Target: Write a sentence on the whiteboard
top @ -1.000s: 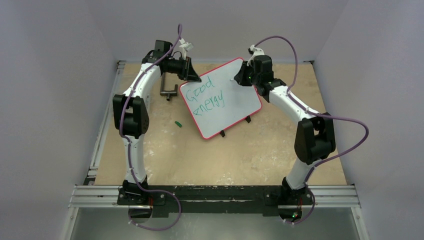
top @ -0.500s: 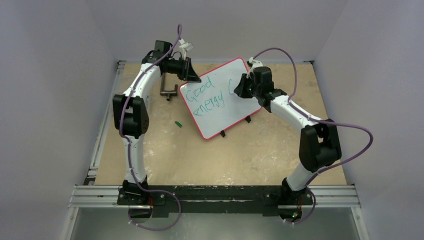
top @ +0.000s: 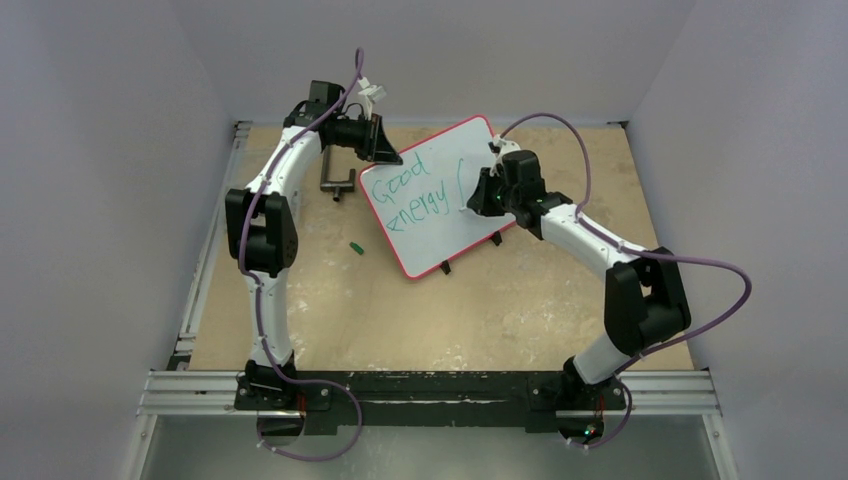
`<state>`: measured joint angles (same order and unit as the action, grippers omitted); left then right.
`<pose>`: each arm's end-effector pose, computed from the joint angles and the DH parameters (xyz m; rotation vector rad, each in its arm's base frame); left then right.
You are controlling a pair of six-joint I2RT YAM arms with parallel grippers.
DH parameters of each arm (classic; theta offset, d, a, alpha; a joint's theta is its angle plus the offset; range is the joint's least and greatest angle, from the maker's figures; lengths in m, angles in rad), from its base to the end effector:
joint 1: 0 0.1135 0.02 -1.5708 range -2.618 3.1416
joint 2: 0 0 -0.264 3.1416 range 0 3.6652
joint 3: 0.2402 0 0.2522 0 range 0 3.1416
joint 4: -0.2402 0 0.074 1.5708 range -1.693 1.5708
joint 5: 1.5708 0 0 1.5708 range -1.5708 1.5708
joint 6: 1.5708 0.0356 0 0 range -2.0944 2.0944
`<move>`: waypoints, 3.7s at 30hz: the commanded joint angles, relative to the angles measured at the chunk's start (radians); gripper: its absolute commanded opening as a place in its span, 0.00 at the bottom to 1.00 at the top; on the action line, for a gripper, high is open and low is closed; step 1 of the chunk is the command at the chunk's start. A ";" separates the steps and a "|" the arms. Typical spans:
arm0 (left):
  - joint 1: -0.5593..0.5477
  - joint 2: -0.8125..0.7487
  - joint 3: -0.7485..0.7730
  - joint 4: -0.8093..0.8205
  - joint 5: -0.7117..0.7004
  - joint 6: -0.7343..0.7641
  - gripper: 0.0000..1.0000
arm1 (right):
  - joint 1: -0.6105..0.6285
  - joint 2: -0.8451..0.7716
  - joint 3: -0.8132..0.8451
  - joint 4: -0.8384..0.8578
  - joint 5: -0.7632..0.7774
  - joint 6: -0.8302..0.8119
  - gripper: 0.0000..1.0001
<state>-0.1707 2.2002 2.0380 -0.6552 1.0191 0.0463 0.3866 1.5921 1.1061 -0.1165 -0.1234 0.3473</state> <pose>0.4780 -0.1132 0.2790 0.7096 2.0986 -1.2595 0.3321 0.1399 0.2541 -0.1157 2.2184 0.5469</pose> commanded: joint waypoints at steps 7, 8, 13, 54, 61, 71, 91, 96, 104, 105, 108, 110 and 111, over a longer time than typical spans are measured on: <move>-0.011 -0.064 0.003 0.032 0.025 0.064 0.00 | 0.030 -0.016 0.124 -0.015 0.009 -0.008 0.00; -0.012 -0.065 0.003 0.031 0.025 0.063 0.00 | 0.030 -0.022 0.136 -0.016 0.012 -0.008 0.00; -0.012 -0.066 0.002 0.031 0.026 0.063 0.00 | 0.030 -0.041 0.186 -0.006 0.014 -0.008 0.00; -0.012 -0.068 0.001 0.030 0.027 0.064 0.00 | -0.005 0.055 0.224 -0.031 0.174 -0.019 0.00; -0.012 -0.069 0.000 0.030 0.027 0.065 0.00 | -0.006 0.024 0.240 -0.014 0.189 -0.013 0.00; -0.012 -0.067 0.001 0.031 0.028 0.064 0.00 | -0.009 0.084 0.317 -0.014 0.214 -0.008 0.00; -0.012 -0.068 0.001 0.034 0.029 0.063 0.00 | -0.013 0.100 0.239 -0.010 0.197 0.002 0.00; -0.012 -0.067 0.002 0.034 0.028 0.063 0.00 | -0.014 0.070 0.172 -0.008 0.177 0.005 0.00; -0.012 -0.067 0.001 0.032 0.027 0.063 0.00 | -0.012 0.024 0.085 -0.021 0.176 0.004 0.00; -0.012 -0.067 0.002 0.032 0.028 0.063 0.00 | -0.012 0.019 0.080 -0.021 0.183 0.003 0.00; -0.012 -0.067 0.001 0.033 0.028 0.062 0.00 | -0.012 0.011 0.082 -0.029 0.211 -0.003 0.00; -0.012 -0.068 0.001 0.032 0.027 0.063 0.00 | -0.013 0.017 0.099 -0.034 0.227 -0.006 0.00; -0.012 -0.068 0.000 0.032 0.027 0.064 0.00 | -0.012 0.024 0.109 -0.035 0.232 -0.008 0.00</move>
<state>-0.1711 2.1971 2.0342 -0.6537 1.0206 0.0463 0.3740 1.6291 1.1973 -0.1356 0.0658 0.3473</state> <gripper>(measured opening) 0.114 0.100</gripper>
